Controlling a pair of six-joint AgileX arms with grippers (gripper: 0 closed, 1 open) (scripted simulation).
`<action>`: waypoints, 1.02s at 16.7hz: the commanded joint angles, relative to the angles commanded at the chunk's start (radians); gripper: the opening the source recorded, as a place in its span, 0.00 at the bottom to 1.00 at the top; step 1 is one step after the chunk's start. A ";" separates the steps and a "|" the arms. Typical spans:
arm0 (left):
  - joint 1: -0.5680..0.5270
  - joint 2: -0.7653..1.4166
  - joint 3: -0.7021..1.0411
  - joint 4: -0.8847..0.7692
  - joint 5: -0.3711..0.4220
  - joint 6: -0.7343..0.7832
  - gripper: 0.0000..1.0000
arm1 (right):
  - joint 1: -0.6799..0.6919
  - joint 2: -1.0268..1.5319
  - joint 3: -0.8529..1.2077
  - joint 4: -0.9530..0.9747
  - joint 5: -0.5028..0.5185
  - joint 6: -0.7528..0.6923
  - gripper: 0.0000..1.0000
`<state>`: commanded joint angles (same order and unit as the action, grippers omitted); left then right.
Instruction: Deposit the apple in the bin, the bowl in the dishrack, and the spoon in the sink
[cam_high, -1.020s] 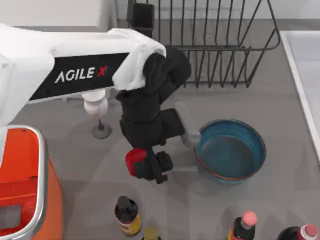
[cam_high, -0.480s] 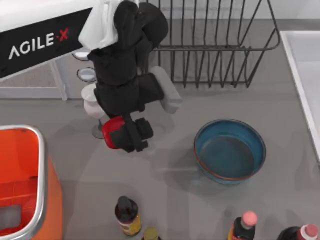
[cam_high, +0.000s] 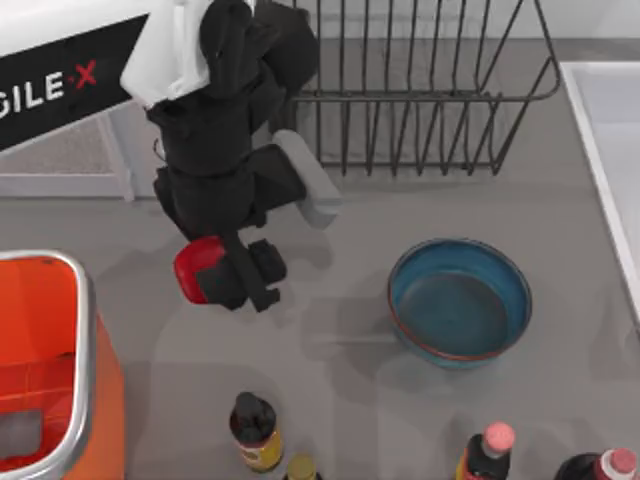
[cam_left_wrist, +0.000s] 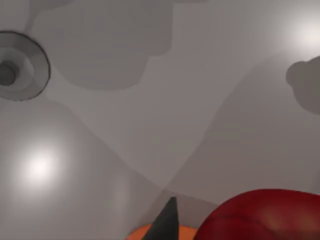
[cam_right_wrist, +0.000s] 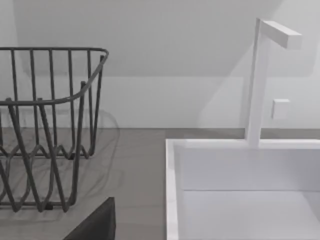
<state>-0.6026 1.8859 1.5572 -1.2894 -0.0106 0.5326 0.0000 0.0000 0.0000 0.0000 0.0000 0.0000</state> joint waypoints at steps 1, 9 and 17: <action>0.005 -0.036 -0.023 -0.015 -0.022 -0.049 0.00 | 0.000 0.000 0.000 0.000 0.000 0.000 1.00; 0.146 -0.303 -0.209 -0.131 -0.165 -0.607 0.00 | 0.000 0.000 0.000 0.000 0.000 0.000 1.00; 0.271 -0.399 -0.308 -0.206 -0.223 -0.865 0.00 | 0.000 0.000 0.000 0.000 0.000 0.000 1.00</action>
<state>-0.3315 1.4869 1.2488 -1.4959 -0.2332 -0.3323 0.0000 0.0000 0.0000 0.0000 0.0000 0.0000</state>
